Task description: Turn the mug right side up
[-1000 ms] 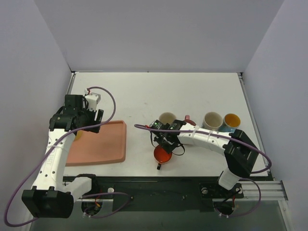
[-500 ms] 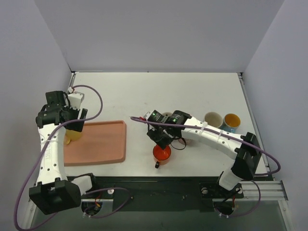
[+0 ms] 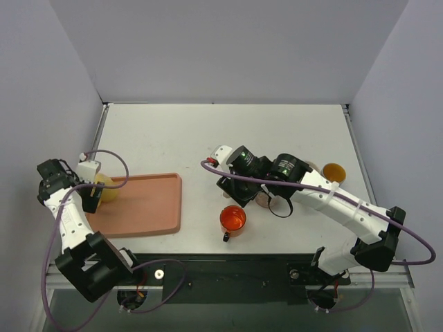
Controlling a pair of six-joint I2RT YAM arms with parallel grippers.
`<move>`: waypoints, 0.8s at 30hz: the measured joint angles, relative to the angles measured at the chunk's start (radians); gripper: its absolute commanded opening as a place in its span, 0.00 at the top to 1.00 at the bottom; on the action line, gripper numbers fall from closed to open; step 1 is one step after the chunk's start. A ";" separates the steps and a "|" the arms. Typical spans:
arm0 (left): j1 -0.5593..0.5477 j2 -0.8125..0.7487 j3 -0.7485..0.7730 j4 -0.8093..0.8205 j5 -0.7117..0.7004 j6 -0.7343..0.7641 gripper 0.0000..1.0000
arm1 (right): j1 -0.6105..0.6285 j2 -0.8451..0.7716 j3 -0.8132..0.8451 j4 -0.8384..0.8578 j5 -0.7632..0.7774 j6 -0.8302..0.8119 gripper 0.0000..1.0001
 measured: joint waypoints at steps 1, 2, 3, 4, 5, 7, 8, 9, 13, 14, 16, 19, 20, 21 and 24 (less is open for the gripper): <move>0.012 0.008 -0.041 0.025 0.007 0.024 0.20 | 0.000 0.002 0.000 -0.002 0.001 -0.003 0.53; 0.027 0.019 -0.068 0.045 0.016 0.044 0.20 | 0.000 0.002 0.000 -0.002 0.002 -0.006 0.52; 0.044 0.038 -0.082 0.061 0.027 0.060 0.24 | 0.000 0.002 0.000 -0.001 0.003 -0.006 0.52; 0.061 0.058 -0.083 0.077 0.043 0.075 0.26 | 0.000 0.002 0.000 -0.001 0.005 -0.006 0.53; 0.078 0.080 -0.082 0.102 0.066 0.085 0.31 | 0.000 0.002 -0.001 0.000 0.005 -0.006 0.52; 0.105 0.120 -0.070 0.134 0.112 0.110 0.35 | 0.000 0.002 -0.008 0.004 0.006 -0.006 0.52; 0.113 0.138 -0.062 0.146 0.138 0.128 0.35 | 0.000 0.002 -0.012 0.006 0.006 -0.006 0.53; 0.119 0.151 -0.060 0.159 0.162 0.144 0.36 | 0.000 0.002 -0.014 0.006 0.007 -0.005 0.52; 0.114 0.165 -0.063 0.183 0.251 0.193 0.36 | 0.001 0.002 -0.017 0.007 0.014 0.002 0.53; 0.109 0.165 -0.066 0.190 0.269 0.201 0.36 | 0.001 0.002 -0.017 0.007 0.017 0.002 0.53; 0.098 0.165 -0.076 0.201 0.291 0.211 0.36 | 0.001 0.002 -0.017 0.007 0.018 0.005 0.53; 0.080 0.178 -0.080 0.207 0.301 0.222 0.39 | 0.006 0.003 -0.016 0.008 0.020 0.010 0.53; 0.075 0.192 -0.080 0.211 0.303 0.224 0.40 | 0.008 0.003 -0.016 0.008 0.021 0.013 0.53; 0.071 0.209 -0.080 0.216 0.304 0.224 0.45 | 0.009 0.004 -0.016 0.008 0.023 0.017 0.53; 0.064 0.267 -0.079 0.232 0.304 0.212 0.55 | 0.014 0.012 -0.014 0.007 0.025 0.021 0.53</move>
